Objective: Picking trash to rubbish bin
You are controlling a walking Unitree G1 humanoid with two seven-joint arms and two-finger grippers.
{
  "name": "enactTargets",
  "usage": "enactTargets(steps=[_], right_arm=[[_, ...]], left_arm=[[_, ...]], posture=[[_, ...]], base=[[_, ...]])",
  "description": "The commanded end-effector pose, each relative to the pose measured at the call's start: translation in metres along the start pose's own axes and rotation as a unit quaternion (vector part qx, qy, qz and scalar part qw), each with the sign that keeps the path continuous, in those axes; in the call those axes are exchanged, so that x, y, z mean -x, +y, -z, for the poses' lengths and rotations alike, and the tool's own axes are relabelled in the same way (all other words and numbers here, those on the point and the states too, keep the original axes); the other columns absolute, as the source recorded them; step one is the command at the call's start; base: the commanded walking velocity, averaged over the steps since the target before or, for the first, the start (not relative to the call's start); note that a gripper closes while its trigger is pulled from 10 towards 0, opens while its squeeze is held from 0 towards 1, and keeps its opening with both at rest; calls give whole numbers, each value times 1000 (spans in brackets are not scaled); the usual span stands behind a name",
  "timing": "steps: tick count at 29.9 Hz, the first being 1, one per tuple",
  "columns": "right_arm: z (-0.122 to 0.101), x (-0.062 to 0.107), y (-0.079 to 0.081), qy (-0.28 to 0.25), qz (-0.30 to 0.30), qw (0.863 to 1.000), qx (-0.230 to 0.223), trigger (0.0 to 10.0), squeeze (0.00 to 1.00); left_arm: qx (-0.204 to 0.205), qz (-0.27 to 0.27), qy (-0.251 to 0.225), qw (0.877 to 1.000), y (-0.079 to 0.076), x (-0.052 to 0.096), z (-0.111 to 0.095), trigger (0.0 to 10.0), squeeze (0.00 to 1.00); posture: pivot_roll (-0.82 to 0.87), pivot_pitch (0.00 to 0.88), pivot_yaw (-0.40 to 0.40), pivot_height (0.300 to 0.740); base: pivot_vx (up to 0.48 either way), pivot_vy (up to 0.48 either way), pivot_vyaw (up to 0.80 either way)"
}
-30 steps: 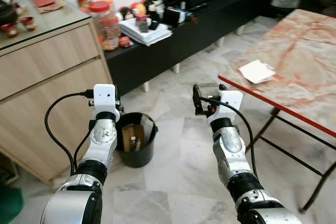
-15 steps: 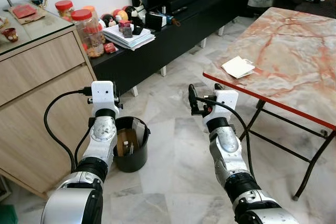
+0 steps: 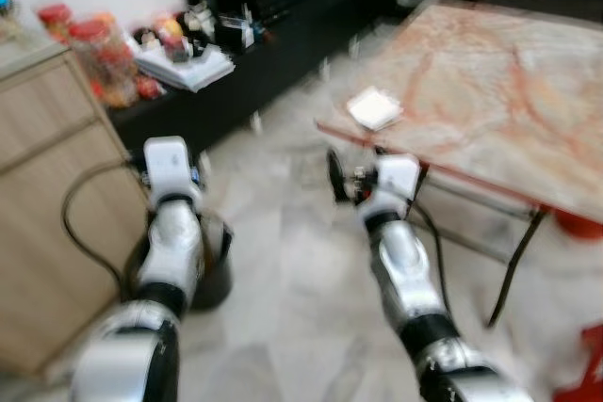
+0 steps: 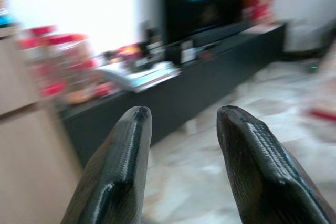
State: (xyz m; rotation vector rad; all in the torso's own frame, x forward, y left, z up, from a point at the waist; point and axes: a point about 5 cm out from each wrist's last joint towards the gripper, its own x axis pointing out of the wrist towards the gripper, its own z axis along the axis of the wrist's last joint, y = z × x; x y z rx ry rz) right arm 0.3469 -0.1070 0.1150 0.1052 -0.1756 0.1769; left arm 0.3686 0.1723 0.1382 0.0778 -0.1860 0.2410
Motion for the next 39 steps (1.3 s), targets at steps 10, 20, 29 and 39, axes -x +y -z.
enactTargets(steps=[10, 20, 29, 39], right_arm=[[-11, -8, 19, -19, -24, 999, -22, 10000, 0], [-11, -7, 26, -17, -40, 999, -21, 10000, 0], [-20, -10, 32, -40, -61, 997, 6, 10000, 0], [-19, -10, 34, -30, -59, 998, -4, 10000, 0]], left_arm=[[5, -8, -6, 1000, 4, -6, -7, 10000, 0], [24, -2, -5, 1000, -2, -5, -8, 10000, 0], [27, -22, -7, 999, 0, -6, -11, 10000, 0], [27, -31, -7, 999, 4, -7, -12, 10000, 0]], posture=[[-83, 13, 20, 740], [-86, 16, 17, 740], [-84, 15, 12, 740], [-81, 15, 8, 740]], base=[[0, 0, -739], [0, 0, -49], [0, 0, 174], [221, 0, 282]])
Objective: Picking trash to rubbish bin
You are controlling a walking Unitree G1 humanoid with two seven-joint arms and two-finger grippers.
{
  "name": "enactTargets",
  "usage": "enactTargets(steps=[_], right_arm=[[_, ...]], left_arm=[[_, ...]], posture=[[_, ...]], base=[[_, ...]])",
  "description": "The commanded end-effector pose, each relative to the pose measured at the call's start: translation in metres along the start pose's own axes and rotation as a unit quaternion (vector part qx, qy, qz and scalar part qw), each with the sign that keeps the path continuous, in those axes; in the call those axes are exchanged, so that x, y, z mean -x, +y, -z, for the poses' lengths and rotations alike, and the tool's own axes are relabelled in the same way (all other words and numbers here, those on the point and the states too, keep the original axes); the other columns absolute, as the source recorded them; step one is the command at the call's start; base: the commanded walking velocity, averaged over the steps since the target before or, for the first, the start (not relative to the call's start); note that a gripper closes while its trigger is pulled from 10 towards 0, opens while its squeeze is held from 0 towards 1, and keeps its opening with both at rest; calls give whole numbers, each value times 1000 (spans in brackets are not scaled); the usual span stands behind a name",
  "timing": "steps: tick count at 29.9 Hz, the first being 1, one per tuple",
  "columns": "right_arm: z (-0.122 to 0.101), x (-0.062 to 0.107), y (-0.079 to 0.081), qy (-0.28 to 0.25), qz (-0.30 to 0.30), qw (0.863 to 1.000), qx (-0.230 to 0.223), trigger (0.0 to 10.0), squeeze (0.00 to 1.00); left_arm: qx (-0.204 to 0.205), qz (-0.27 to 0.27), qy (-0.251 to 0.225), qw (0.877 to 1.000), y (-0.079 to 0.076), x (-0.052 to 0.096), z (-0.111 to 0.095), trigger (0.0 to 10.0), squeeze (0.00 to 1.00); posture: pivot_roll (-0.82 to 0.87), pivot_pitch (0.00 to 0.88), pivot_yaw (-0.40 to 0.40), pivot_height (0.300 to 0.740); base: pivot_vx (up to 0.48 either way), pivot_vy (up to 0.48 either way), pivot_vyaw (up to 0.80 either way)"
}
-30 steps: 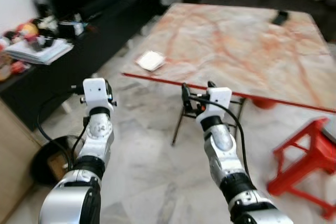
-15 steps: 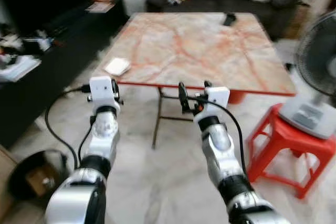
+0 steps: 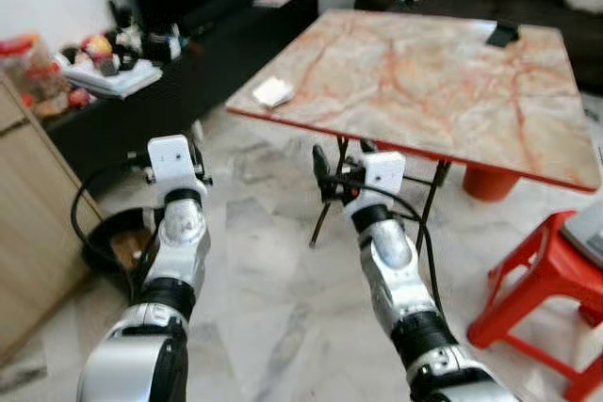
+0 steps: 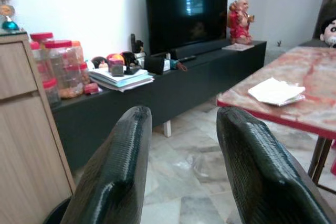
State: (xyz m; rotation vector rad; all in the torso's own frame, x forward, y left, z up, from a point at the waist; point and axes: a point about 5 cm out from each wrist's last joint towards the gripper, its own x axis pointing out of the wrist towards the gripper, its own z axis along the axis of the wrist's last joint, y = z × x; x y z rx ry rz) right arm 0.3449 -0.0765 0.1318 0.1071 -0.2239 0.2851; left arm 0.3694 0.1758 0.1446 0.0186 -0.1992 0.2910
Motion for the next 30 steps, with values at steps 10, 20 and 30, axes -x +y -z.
enactTargets(steps=[10, 20, 30], right_arm=[[-12, -7, 6, -18, -13, 1000, 8, 10000, 0], [-15, -8, 9, -23, -24, 999, 17, 10000, 0], [-16, -8, 14, -26, -33, 999, 19, 10000, 0]], left_arm=[[-1, -9, -7, 1000, 2, -5, -8, 10000, 0], [-3, -13, -7, 1000, 3, -7, -10, 10000, 0], [-5, -16, -7, 1000, 4, -7, -10, 10000, 0]], posture=[[-80, 12, 8, 740], [-79, 10, 8, 740], [-77, 8, 9, 740]], base=[[247, 0, 319], [251, 0, 0], [252, 0, 470]])
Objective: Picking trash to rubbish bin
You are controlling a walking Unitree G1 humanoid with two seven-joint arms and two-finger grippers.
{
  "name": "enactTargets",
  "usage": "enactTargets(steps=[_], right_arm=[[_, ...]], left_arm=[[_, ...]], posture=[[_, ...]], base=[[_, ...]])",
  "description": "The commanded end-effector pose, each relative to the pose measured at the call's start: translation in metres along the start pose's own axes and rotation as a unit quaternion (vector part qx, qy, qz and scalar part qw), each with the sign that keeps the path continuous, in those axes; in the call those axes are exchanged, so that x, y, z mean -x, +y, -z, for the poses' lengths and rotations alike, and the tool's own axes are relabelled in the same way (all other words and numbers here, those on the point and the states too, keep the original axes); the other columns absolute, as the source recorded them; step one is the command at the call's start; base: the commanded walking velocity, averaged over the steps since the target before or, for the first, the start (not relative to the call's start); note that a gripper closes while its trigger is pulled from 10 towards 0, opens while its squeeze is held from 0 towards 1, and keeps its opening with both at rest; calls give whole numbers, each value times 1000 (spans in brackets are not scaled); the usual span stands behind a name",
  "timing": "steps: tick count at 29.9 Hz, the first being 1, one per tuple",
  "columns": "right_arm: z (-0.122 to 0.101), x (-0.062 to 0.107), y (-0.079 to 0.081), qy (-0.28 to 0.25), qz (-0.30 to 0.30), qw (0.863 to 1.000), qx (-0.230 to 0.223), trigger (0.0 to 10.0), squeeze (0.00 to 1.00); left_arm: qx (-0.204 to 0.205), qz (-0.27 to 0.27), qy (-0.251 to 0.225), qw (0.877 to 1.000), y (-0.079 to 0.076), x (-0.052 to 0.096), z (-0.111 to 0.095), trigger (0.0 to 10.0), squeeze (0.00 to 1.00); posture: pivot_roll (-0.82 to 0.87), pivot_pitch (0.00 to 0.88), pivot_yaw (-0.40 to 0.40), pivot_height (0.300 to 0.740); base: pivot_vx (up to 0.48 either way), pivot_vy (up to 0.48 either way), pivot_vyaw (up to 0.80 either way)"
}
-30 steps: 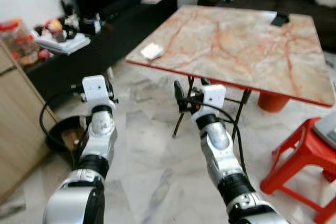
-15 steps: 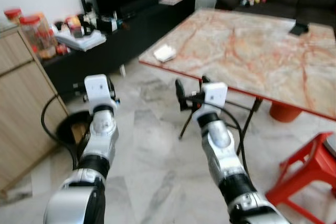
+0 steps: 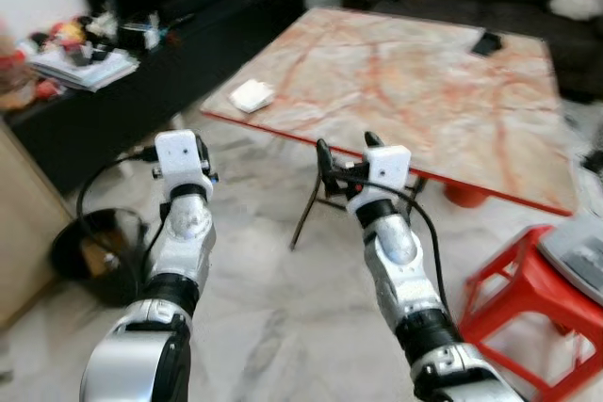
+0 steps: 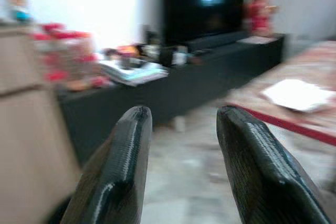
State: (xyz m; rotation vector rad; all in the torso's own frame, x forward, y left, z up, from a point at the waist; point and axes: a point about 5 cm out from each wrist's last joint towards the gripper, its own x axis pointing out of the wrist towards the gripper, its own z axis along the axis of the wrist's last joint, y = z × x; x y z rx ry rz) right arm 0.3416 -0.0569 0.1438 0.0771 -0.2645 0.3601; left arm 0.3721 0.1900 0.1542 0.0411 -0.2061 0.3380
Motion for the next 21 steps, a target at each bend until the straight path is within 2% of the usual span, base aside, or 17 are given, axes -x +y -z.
enactTargets(steps=[1, 8, 11, 15, 18, 21], right_arm=[[-6, -2, -7, -9, 8, 1000, 6, 10000, 0], [-3, -2, -11, 1, 21, 1000, -14, 10000, 0], [-2, -2, -12, 7, 24, 1000, -19, 10000, 0], [0, -1, -13, 11, 29, 999, -19, 10000, 0], [2, 0, -16, 17, 43, 999, -19, 10000, 0], [2, 0, -18, 17, 49, 999, -18, 10000, 0]], left_arm=[[8, 6, -1, 1000, -8, 2, -2, 10000, 0], [9, 9, 1, 1000, -9, 1, -2, 10000, 0], [10, 44, 7, 999, -16, 3, 0, 10000, 0], [7, 86, 2, 996, -26, 7, 0, 10000, 0], [8, 134, -3, 991, -42, 14, 0, 10000, 0], [4, 147, -3, 989, -46, 15, 0, 10000, 0]], posture=[[-77, 8, 9, 740], [-73, 15, 7, 740], [-72, 17, 6, 740], [-71, 17, 7, 740], [-73, 17, 10, 740], [-80, 18, 15, 740]], base=[[251, 0, 700], [253, 0, 81], [251, 241, 0], [0, 60, 0], [0, 0, 0], [0, 0, 0]])
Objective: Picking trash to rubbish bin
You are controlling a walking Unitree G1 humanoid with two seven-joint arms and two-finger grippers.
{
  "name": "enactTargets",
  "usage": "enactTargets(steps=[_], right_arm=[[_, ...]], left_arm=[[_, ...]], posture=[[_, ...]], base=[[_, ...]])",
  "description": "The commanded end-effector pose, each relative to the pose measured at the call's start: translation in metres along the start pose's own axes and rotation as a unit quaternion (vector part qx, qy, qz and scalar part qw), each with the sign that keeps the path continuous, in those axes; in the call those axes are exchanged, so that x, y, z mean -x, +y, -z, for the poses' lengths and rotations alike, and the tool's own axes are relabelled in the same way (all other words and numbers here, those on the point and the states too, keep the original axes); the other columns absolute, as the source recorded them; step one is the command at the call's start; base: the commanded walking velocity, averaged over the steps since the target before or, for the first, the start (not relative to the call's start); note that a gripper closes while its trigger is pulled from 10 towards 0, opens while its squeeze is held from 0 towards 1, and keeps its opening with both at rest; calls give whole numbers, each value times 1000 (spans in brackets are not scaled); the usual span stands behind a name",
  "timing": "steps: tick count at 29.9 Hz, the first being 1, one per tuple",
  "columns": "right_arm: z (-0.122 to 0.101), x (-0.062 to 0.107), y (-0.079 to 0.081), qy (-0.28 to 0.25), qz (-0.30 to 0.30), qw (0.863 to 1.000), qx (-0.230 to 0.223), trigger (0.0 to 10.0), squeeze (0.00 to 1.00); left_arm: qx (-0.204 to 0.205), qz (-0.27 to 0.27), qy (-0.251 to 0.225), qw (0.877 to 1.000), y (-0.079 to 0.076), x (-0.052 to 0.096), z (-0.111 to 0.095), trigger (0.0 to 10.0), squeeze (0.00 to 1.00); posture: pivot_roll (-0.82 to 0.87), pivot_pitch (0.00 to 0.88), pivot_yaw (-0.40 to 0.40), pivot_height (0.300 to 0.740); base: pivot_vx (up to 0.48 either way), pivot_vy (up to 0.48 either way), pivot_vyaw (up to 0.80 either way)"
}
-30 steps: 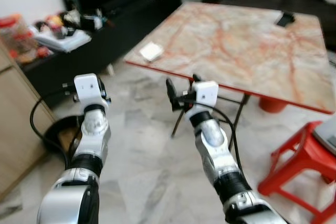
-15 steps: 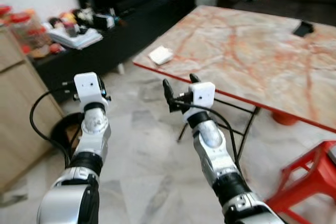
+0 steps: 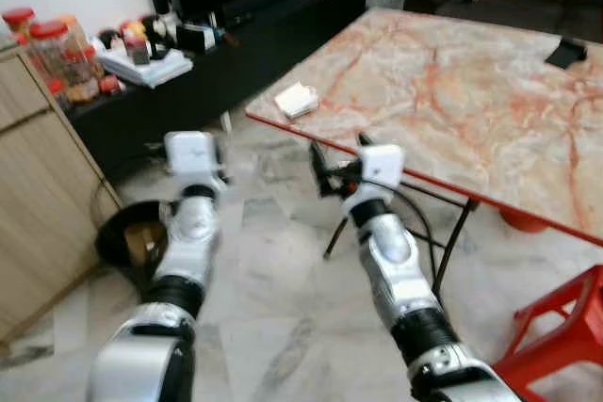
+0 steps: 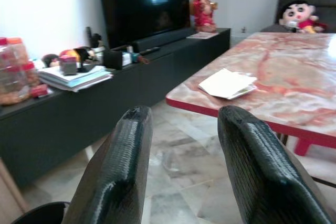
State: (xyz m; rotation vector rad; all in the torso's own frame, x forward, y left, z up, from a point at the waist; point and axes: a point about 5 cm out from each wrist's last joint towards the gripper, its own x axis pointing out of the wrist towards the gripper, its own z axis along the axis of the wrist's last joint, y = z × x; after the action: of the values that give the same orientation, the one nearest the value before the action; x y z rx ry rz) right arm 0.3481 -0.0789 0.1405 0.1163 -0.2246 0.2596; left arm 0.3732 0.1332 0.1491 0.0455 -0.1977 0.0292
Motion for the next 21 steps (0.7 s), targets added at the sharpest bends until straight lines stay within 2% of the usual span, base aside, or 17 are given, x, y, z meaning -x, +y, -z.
enactTargets(steps=[1, 4, 6, 8, 20, 21], right_arm=[[-1, -2, 4, 1, -1, 1000, -3, 10000, 0], [-1, -2, 3, 4, 2, 1000, -10, 10000, 0], [0, -2, 2, 5, 3, 1000, -12, 10000, 0], [1, -1, 2, 6, 6, 1000, -8, 10000, 0], [0, 0, 0, 4, 19, 1000, -12, 10000, 0], [0, -1, 0, 5, 18, 1000, -15, 10000, 0]], left_arm=[[-8, -2, 4, 1000, 8, -1, 0, 10000, 0], [0, -1, 5, 1000, 8, -2, -1, 10000, 0], [-1, 1, 6, 1000, 9, -3, -1, 10000, 0], [-4, 2, 9, 1000, 10, -3, 0, 10000, 0], [-5, 10, 9, 1000, 9, -3, -1, 10000, 0], [-6, 10, 8, 1000, 9, -3, -1, 10000, 0]], posture=[[-82, 18, 18, 740], [-85, 18, 22, 740], [-86, 16, 25, 740], [-89, 12, 30, 740], [-92, 0, 42, 740], [-91, 0, 43, 740]], base=[[0, 0, 0], [0, 0, 0], [0, 307, -800], [0, 480, -800], [0, 480, 0], [0, 480, -800]])
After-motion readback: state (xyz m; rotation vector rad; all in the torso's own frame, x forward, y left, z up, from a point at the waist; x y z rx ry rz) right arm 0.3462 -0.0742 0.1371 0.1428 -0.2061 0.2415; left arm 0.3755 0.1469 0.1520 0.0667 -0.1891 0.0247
